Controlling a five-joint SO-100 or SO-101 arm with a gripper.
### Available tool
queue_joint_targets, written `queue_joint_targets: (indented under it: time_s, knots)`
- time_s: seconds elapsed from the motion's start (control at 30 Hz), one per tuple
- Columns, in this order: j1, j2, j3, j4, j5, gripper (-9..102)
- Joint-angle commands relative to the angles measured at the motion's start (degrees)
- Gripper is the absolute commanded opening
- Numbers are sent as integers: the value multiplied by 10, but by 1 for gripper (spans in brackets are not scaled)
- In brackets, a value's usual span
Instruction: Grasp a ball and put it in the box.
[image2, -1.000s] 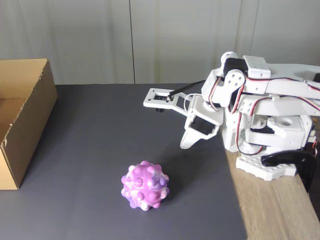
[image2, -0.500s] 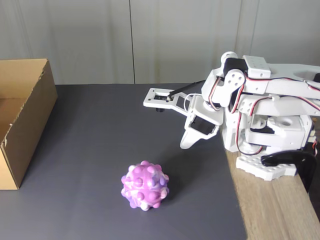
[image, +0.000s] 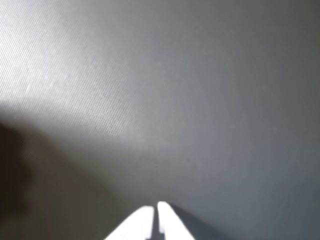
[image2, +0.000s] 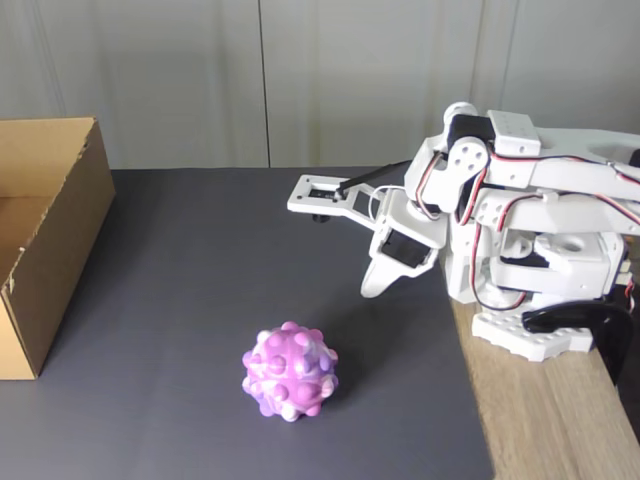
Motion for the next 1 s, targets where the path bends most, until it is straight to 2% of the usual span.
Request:
queue_joint_targets:
  time_s: [0.0,0.33,0.63,0.97]
  knots:
    - [-4,-6,1,6,6,4]
    - [-23,-6,-56,-63,50,6]
    - [-87,-15,-164,-18,50,3]
    - [-191,-152,-339,-15,25,0]
